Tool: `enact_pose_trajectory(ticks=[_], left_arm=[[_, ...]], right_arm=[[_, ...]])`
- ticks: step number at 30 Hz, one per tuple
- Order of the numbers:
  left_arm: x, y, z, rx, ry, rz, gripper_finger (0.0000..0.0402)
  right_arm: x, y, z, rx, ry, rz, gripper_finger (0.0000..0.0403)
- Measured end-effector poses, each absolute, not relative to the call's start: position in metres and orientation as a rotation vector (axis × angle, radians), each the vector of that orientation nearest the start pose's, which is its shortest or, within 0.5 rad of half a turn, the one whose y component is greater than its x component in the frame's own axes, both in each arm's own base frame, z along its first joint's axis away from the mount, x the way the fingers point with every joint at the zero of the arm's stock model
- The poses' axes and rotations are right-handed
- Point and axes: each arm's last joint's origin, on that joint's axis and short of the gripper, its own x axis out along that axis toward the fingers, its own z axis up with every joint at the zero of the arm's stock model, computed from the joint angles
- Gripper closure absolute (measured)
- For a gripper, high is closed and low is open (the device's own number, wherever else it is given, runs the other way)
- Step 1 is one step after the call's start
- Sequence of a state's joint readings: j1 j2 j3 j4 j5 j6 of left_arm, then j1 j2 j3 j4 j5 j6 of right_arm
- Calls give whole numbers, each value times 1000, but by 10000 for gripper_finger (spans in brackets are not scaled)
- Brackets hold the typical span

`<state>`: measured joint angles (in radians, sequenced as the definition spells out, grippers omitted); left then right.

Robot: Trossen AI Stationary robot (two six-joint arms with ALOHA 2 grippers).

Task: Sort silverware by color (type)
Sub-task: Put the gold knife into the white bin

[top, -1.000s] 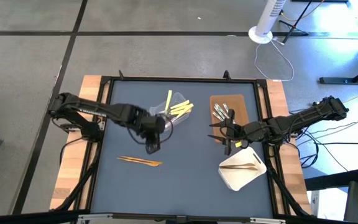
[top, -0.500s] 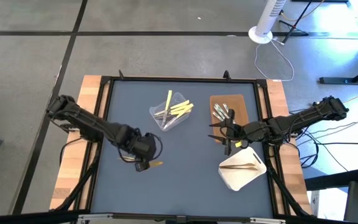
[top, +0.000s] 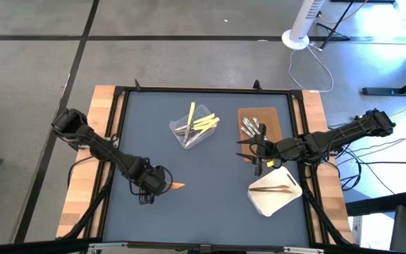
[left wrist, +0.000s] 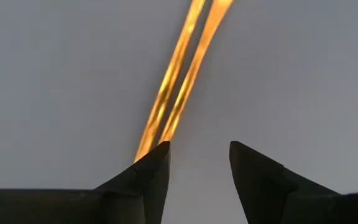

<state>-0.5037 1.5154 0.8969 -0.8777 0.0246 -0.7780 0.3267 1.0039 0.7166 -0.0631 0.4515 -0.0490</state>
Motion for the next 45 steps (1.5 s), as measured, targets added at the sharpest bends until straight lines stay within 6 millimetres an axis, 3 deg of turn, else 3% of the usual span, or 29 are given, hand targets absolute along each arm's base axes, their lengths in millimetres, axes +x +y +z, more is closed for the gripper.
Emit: enact_pose_trajectory(ticks=[17,32,45], left_arm=[[205,-118,149,-263,1483,137,241],[204,-116,146,-222,1455,175,241],[204,-116,146,-107,1462,73,241]], right_arm=[[211,58,282,-182,328,-116,219],[211,58,282,-182,328,-116,219],[210,58,281,-185,337,-115,219]])
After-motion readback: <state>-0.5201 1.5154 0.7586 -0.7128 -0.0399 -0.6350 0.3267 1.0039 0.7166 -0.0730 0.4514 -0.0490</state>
